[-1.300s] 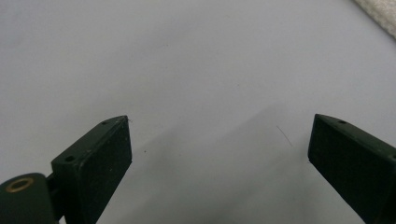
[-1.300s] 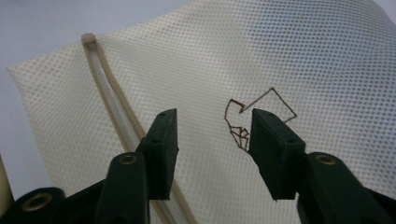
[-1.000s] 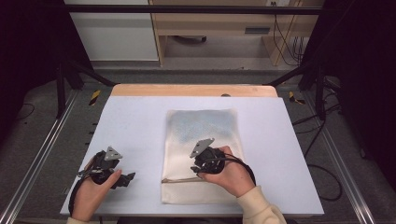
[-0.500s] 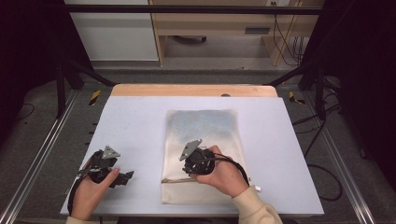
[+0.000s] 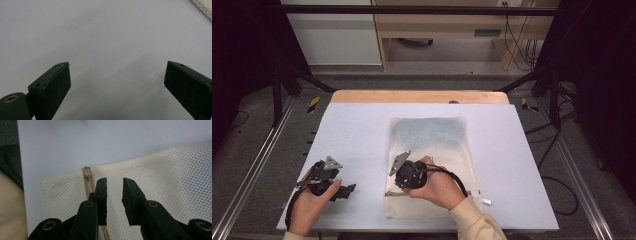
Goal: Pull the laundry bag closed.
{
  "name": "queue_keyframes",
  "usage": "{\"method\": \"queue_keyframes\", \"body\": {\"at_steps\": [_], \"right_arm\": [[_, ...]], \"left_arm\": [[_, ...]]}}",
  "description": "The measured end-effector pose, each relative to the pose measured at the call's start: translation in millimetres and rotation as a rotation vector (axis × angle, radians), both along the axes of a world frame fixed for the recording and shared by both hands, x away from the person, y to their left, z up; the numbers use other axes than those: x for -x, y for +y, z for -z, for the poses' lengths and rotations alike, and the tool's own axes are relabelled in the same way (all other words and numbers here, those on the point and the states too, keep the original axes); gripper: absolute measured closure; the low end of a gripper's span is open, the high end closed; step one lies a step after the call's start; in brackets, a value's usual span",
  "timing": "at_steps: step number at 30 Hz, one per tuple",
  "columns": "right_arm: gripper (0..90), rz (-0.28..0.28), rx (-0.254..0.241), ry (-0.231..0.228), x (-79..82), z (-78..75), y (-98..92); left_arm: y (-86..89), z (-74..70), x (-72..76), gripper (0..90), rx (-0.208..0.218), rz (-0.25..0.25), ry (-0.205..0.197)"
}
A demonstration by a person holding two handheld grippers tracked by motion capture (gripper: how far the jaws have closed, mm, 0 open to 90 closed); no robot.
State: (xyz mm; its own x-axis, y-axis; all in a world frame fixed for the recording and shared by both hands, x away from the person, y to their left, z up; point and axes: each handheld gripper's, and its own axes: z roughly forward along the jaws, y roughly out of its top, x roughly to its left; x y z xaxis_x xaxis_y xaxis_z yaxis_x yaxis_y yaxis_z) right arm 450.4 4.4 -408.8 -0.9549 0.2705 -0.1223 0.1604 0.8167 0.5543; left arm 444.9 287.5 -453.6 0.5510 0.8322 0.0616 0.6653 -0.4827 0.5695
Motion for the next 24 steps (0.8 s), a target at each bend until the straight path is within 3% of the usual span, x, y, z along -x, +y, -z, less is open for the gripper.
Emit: {"method": "queue_keyframes", "body": {"at_steps": [5,8,17,24], "right_arm": [[78.9,-0.009,0.004,0.023,2.5,6.0,6.8],[79.4,-0.012,0.024,0.031,3.0,10.7,11.7],[74.2,-0.070,0.015,0.084,-1.1,18.4,28.8],[71.9,-0.065,0.027,0.095,-0.4,24.2,34.7]], "left_arm": [[0.4,2.6,-2.8,7.2,-0.010,-0.016,0.021],[0.1,1.9,-1.6,7.5,-0.011,-0.002,0.012],[1.4,-0.1,-0.6,9.0,-0.004,-0.007,0.011],[-0.4,-1.4,0.7,9.8,-0.002,0.005,-0.001]]}}
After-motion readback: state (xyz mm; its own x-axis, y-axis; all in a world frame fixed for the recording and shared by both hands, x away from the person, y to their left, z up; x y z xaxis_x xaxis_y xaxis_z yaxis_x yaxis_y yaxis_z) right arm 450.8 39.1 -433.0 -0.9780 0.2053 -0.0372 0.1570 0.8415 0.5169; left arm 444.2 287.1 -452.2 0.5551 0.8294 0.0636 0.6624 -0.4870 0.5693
